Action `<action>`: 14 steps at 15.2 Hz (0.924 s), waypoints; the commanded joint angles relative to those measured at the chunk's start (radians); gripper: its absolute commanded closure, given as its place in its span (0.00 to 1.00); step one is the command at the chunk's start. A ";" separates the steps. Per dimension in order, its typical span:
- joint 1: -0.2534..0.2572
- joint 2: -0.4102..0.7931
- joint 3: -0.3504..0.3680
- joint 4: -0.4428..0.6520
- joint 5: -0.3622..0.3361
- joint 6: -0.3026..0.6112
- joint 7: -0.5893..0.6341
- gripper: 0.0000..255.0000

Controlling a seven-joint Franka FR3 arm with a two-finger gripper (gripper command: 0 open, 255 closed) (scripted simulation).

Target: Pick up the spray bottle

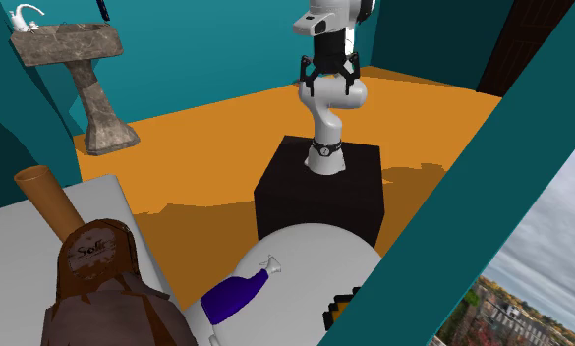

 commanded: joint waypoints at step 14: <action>-0.055 0.284 -0.031 -0.175 0.045 0.516 0.058 0.00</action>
